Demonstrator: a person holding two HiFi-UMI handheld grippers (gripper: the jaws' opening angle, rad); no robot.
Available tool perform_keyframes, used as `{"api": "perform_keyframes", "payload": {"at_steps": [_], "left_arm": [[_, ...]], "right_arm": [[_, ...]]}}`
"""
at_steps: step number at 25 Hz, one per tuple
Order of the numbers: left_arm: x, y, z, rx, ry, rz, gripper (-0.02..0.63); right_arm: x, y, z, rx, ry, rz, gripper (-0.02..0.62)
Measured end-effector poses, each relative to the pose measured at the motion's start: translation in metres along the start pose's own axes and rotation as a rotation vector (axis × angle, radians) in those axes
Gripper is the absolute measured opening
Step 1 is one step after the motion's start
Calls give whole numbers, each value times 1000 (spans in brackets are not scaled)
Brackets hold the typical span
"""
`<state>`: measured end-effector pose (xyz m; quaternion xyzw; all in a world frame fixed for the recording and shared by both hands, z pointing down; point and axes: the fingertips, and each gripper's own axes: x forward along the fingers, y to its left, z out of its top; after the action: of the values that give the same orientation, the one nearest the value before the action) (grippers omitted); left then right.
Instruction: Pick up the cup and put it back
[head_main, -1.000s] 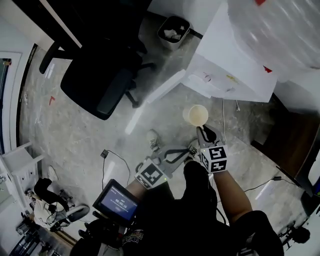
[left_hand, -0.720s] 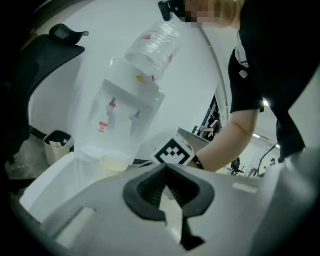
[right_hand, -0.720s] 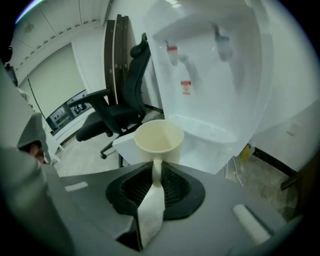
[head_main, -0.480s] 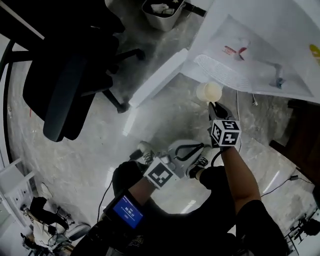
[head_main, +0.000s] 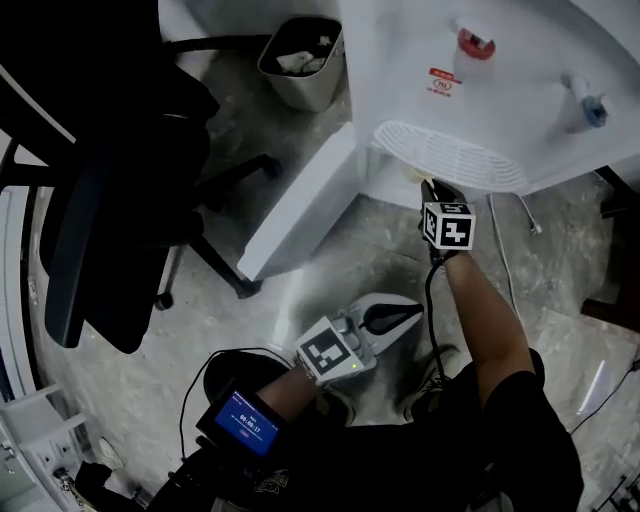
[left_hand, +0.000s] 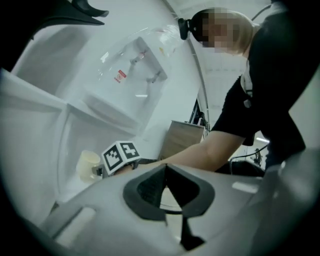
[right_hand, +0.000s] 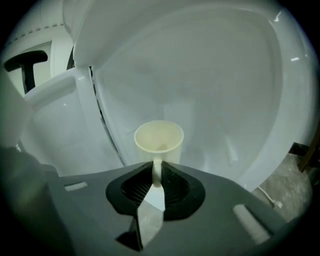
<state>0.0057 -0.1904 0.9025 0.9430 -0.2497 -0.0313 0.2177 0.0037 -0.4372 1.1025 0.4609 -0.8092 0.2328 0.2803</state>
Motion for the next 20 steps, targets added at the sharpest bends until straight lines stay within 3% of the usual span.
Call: {"api": "perform_keyframes", "payload": {"at_steps": [6, 13, 20], "left_arm": [[-2, 10, 3, 11, 1, 13, 3], [-3, 6, -2, -110, -12, 11, 3], [-7, 5, -12, -120, 14, 23, 3]], "right_arm": [[24, -1, 3, -35, 11, -18, 55], [47, -17, -13, -73, 81, -86, 55], [61, -33, -31, -11, 119, -106, 55]]}}
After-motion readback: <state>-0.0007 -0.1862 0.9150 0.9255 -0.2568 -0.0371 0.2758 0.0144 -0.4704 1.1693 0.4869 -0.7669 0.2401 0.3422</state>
